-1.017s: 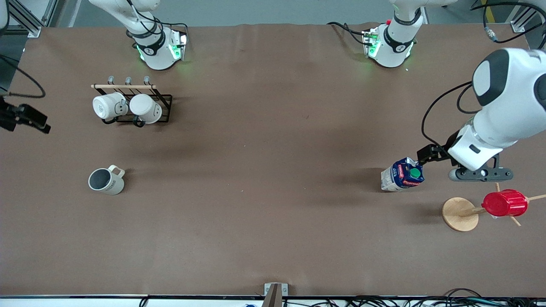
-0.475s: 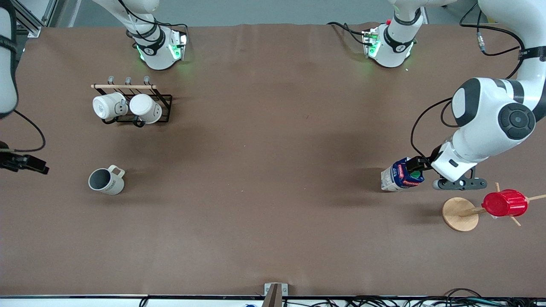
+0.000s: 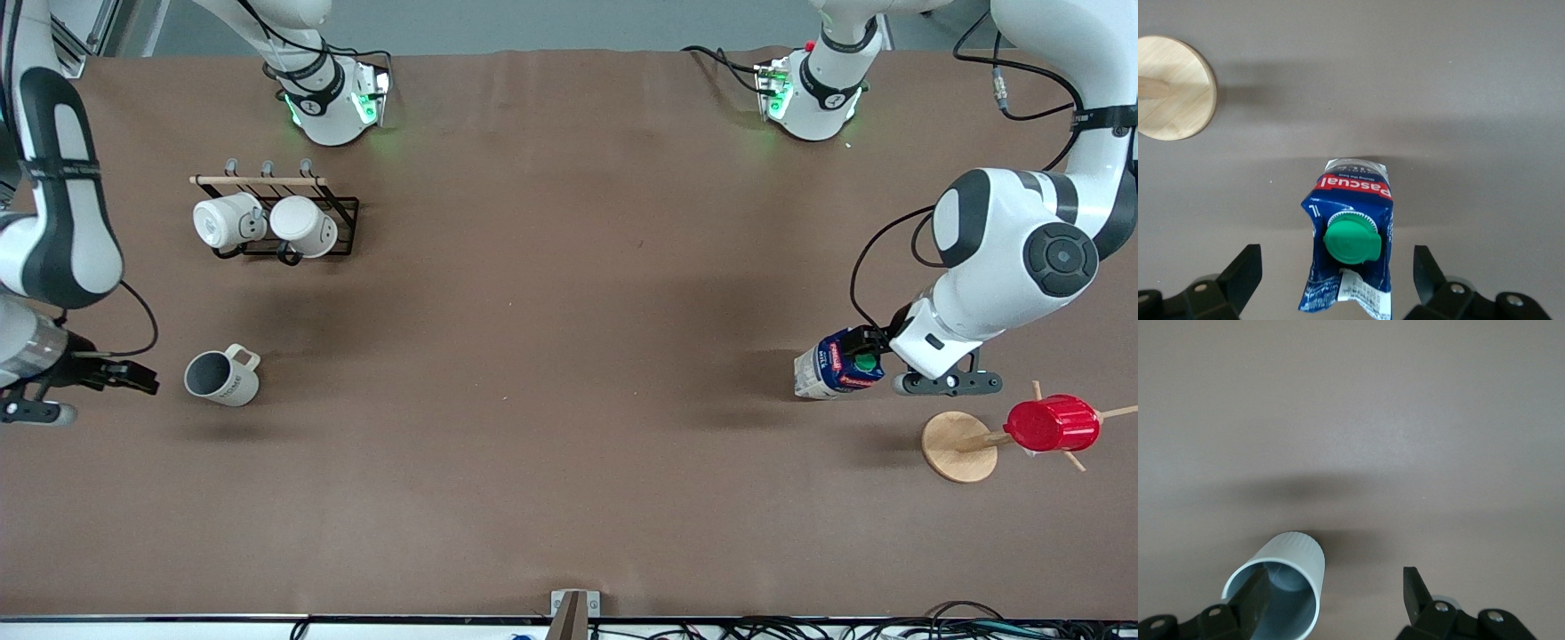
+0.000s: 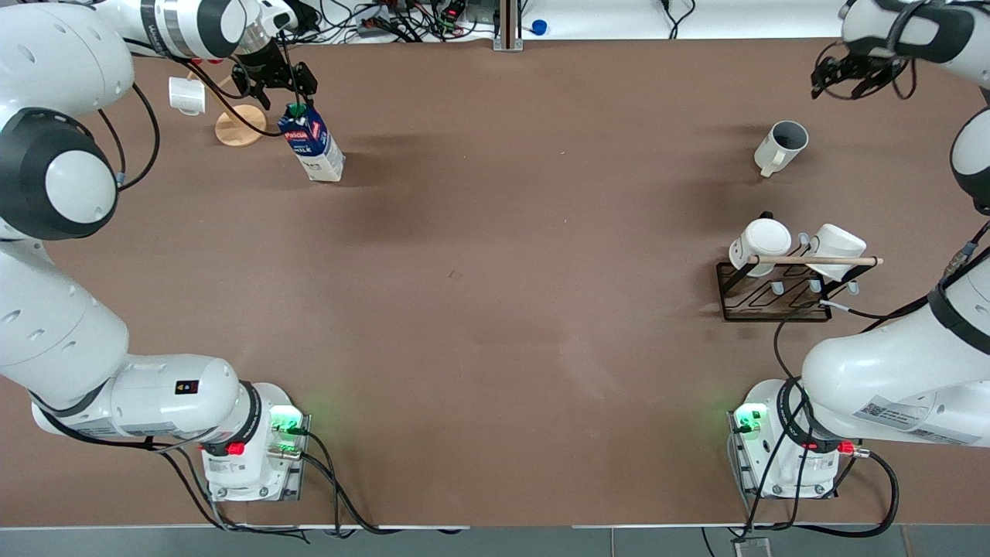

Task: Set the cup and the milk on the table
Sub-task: 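Grasp the carton with the left gripper while the right gripper reaches the mug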

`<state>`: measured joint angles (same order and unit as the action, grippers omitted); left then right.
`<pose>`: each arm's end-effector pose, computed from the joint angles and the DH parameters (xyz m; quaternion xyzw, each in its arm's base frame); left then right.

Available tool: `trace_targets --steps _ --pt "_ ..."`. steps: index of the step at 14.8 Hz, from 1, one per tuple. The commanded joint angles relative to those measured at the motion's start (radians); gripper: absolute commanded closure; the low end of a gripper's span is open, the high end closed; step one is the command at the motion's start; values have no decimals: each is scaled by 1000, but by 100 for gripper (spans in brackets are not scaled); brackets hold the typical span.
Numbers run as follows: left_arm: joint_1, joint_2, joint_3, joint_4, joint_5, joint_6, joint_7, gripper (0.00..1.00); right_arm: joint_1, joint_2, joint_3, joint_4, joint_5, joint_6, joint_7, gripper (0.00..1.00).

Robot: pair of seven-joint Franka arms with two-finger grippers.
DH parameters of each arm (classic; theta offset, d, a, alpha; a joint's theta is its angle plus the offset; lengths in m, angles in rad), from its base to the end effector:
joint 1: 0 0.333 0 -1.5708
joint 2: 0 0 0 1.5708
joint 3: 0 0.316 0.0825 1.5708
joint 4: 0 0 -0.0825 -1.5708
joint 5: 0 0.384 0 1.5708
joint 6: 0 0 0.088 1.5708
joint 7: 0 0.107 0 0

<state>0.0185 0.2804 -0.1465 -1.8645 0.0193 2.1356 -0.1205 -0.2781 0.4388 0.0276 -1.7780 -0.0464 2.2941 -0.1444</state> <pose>0.6165 -0.0735 0.3685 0.9999 -0.0062 -0.0046 0.0116 0.6400 -0.1664 0.3189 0.9984 -0.0399 0.0356 0.0195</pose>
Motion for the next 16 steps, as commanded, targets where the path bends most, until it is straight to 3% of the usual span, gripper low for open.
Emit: trace_targets --steps 1,9,11,12,14,15,16 --pt "-3 2 -1 -24 17 38 -19 0 -13 24 12 -46 0 65 -12 11" --pt "-2 16 -2 -38 17 64 -21 1 -1 28 12 -193 0 197 -11 11" --pt "-2 20 -2 -45 17 75 -21 3 -3 28 12 -193 0 194 -11 19" --pt "-2 20 -2 -47 17 76 -21 3 -1 28 12 -192 0 193 -12 34" --pt "0 22 -2 -53 17 76 -21 7 -1 26 14 -190 0 191 -12 85" --pt "3 22 -2 -55 17 76 -21 8 -1 26 14 -189 0 189 -11 97" --pt "3 22 -2 -55 16 76 -21 9 0 26 14 -187 0 183 -9 99"
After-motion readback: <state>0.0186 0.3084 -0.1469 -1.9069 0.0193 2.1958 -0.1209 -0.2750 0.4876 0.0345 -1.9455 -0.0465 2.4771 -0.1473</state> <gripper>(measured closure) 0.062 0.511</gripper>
